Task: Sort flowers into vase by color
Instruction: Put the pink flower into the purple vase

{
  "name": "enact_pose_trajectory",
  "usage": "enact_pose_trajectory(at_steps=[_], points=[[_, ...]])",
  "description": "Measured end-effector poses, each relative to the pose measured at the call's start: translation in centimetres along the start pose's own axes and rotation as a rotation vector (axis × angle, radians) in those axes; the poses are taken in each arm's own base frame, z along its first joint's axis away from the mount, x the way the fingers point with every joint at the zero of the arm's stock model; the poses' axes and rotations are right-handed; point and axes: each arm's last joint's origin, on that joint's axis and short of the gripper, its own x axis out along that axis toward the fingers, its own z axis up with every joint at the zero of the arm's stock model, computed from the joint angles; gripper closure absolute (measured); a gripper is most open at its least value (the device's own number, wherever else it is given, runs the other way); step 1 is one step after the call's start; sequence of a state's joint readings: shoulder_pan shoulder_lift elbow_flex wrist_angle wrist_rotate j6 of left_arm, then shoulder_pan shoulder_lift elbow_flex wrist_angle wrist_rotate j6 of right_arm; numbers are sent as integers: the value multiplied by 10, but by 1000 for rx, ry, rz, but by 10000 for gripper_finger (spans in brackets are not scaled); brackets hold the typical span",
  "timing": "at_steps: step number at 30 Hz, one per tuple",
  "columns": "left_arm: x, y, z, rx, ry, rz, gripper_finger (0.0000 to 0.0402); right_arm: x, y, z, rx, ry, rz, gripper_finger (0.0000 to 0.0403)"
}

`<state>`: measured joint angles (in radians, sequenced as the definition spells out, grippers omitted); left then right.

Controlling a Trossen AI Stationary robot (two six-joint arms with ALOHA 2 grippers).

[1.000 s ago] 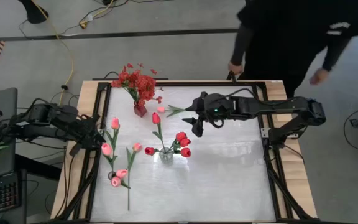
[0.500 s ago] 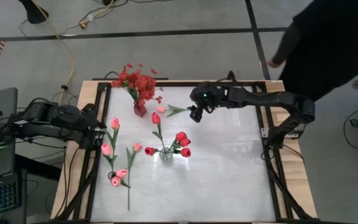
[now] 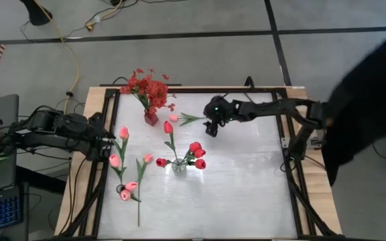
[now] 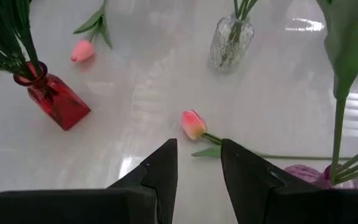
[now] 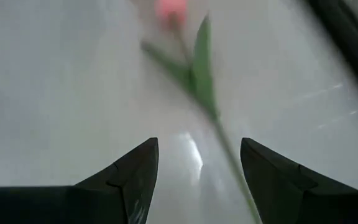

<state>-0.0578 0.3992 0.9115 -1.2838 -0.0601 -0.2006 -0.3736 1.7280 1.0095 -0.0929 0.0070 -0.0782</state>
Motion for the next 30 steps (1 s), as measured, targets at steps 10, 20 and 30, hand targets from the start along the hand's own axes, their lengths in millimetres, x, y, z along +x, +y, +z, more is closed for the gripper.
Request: enact_pose_trajectory(at_steps=[10,20,30], points=[[0,-1,2,-59,-24,-7,292,39,-15,-23,-43,90,-38,170],[0,-1,5,-51,-47,-11,292,40,-29,-30,-11,125,-13,205],[0,-1,4,-24,-44,-10,292,39,-28,-44,22,189,-9,307]])
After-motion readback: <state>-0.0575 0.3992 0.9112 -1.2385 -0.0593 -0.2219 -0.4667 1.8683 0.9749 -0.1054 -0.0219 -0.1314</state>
